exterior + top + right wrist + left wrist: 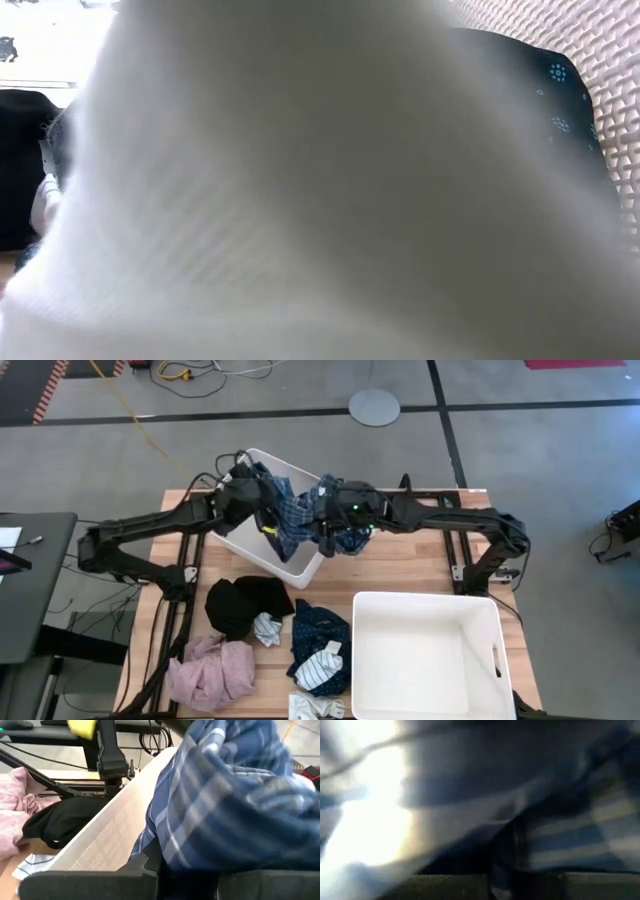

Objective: Sort clothes
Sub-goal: Put the top blue checkered polo shirt into the top white laundry bin

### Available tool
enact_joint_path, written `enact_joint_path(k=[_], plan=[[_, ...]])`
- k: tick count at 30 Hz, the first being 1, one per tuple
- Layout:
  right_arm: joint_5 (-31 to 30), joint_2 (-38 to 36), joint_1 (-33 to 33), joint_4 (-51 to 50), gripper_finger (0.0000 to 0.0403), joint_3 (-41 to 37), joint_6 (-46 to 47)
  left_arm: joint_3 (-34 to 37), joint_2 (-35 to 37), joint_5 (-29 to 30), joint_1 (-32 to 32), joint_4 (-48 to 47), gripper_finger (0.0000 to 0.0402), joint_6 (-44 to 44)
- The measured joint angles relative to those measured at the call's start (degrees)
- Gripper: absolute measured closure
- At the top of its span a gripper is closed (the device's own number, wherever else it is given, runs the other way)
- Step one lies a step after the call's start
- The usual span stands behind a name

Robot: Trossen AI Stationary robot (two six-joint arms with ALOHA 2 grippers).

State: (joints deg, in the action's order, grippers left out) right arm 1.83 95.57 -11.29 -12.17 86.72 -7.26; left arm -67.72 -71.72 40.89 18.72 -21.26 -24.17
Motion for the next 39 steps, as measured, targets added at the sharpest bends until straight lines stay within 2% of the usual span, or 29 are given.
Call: enact_joint_path(k=[7,15,31,39], plan=[[-0.05,0.73,-0.80,-0.55,0.0304,0.00,-0.51,-0.03,-3.45,-0.25,-0.02,-2.29,0.0399,1.69],[-0.20,1.29,-1.29,-0.99,0.0304,0.00,3.26,-0.02,-3.06,-2.08,-0.06,-1.19,0.0399,2.37],[-0.28,1.29,-1.18,-1.11,0.0304,0.00,2.84,-0.02,-3.00,-2.17,-0.76,-1.30,0.0399,4.24],[-0.33,1.29,-1.18,-1.13,0.0304,0.00,2.75,-0.02,-3.00,-2.26,-0.80,-4.75,0.0399,4.90]])
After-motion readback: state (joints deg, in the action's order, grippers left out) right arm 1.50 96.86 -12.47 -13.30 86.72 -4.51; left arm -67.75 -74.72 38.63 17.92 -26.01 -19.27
